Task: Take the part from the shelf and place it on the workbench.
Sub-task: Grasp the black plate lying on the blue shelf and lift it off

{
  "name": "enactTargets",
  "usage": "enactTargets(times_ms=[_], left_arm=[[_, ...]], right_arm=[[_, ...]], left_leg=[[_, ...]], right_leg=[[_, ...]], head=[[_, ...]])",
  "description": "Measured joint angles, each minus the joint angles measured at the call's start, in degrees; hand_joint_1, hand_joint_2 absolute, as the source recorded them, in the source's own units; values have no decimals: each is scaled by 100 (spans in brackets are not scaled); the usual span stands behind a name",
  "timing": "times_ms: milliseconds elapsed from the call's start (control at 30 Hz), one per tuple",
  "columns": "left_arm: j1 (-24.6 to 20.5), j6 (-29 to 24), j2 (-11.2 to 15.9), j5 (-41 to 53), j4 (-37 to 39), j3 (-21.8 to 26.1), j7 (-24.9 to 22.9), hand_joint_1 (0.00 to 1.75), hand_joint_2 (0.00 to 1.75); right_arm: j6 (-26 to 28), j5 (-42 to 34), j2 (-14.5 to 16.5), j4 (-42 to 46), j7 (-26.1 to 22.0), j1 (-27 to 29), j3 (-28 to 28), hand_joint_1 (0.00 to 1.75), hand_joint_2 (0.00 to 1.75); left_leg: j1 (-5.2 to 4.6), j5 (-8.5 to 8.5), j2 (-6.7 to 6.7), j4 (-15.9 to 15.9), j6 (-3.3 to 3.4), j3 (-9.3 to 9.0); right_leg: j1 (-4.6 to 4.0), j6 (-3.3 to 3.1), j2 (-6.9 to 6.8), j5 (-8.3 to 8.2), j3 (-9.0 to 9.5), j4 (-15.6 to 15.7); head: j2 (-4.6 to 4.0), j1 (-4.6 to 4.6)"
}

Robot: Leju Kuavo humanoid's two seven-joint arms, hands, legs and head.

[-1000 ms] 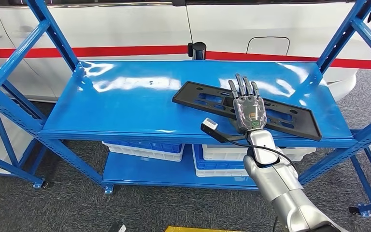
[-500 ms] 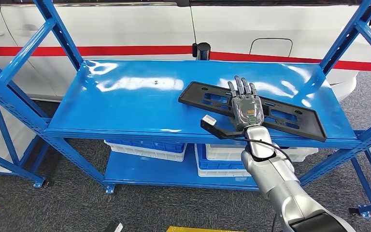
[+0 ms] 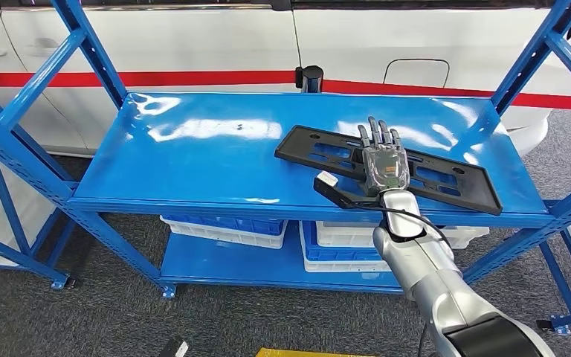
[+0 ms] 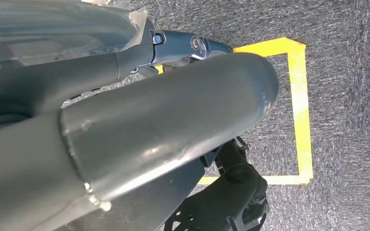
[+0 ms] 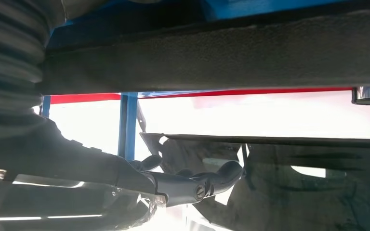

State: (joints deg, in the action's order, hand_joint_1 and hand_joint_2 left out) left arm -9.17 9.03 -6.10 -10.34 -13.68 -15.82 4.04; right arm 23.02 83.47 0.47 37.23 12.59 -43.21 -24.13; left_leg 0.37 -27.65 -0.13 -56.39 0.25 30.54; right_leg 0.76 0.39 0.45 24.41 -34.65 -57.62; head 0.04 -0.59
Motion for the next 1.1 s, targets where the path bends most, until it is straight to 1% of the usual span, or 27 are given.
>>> enactTargets(times_ms=[67, 100, 867, 1000, 1100], left_arm=[[0, 0, 0, -3, 0, 0, 0, 0, 0], [0, -1, 0, -10, 1, 0, 0, 0, 0], [1, -122, 3, -218, 4, 0, -66, 0, 0], [1, -121, 6, -236, 4, 0, -64, 0, 175], [1, -122, 8, -280, 5, 0, -60, 0, 175]], right_arm=[[2, -1, 1, -33, 1, -11, 0, 169, 175], [3, -4, 1, -51, 1, -12, 0, 175, 175], [68, -109, 32, -328, -121, -5, 107, 175, 175], [72, -136, 38, -331, -127, -5, 107, 175, 175], [84, -191, 38, -331, -175, -5, 107, 175, 175]], left_leg=[[0, 0, 0, 0, 0, 0], [0, 0, 0, 0, 0, 0], [0, 0, -1, 0, 0, 3], [0, 0, 0, 0, 0, 2], [0, 0, 0, 0, 0, 2]], right_leg=[[0, 0, 0, 0, 0, 0], [0, 0, 0, 0, 0, 0], [0, 0, 0, 0, -1, 0], [0, 0, 0, 0, -1, 0], [0, 0, 0, 0, -1, 0]], head=[[0, 1], [0, 1], [0, 1], [0, 0], [0, 1]])
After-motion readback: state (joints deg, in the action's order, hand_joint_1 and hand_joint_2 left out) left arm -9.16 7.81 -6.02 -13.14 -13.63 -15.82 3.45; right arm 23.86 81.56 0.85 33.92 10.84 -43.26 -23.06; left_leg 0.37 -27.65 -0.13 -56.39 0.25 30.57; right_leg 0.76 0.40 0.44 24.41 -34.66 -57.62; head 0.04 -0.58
